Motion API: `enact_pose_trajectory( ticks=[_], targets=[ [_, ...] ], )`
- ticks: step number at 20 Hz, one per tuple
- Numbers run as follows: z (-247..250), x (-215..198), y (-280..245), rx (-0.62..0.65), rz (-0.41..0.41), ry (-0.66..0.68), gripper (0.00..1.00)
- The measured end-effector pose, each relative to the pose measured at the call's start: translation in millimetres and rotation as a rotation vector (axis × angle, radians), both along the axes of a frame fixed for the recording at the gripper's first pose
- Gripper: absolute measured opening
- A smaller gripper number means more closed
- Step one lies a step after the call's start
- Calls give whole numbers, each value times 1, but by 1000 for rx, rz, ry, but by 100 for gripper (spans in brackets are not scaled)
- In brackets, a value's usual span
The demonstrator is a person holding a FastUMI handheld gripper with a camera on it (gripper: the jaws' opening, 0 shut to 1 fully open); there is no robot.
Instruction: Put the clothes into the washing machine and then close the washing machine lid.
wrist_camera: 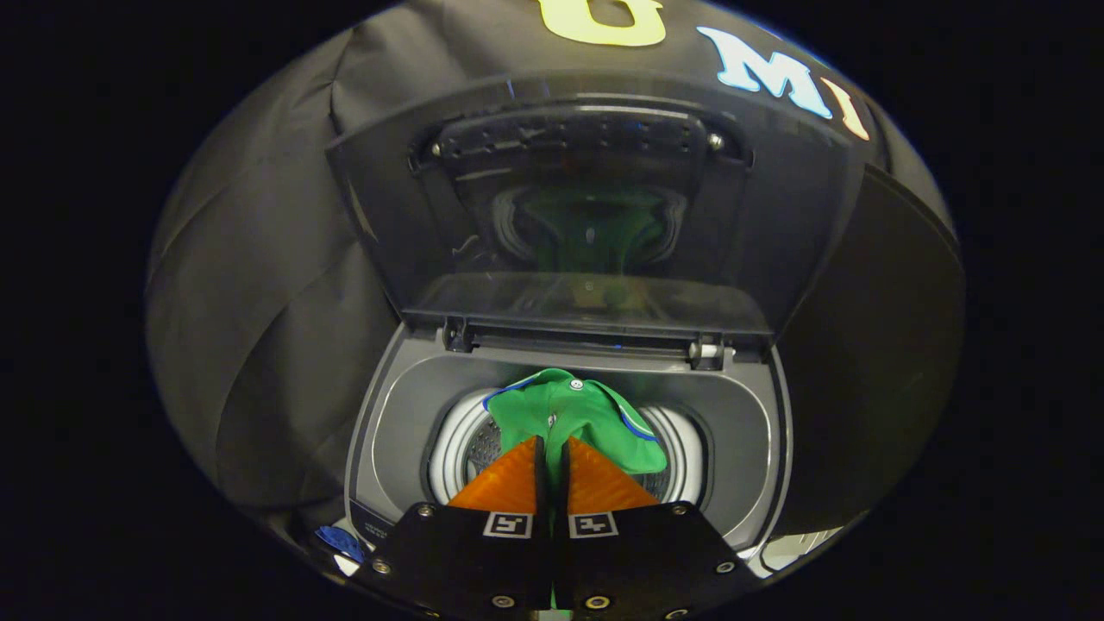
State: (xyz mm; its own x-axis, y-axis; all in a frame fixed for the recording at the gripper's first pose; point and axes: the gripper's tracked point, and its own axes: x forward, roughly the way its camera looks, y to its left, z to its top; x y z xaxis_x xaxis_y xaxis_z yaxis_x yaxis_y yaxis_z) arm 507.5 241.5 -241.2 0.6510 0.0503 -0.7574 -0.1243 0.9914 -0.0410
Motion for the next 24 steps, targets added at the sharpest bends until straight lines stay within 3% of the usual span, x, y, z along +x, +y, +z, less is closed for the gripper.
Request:
enact_pose_trajectory(
  ticks=[8, 14, 16, 18, 21, 24],
  targets=[
    [-32, 5, 5, -28, 82, 67, 1],
    [-40, 5, -1, -36, 77, 99, 2],
    [-53, -6, -7, -53, 54, 174, 8],
    [-54, -7, 13, 49, 73, 188, 31],
    [-46, -4, 17, 74, 85, 145, 77],
    [-35, -4, 14, 38, 77, 129, 89]
  ],
)
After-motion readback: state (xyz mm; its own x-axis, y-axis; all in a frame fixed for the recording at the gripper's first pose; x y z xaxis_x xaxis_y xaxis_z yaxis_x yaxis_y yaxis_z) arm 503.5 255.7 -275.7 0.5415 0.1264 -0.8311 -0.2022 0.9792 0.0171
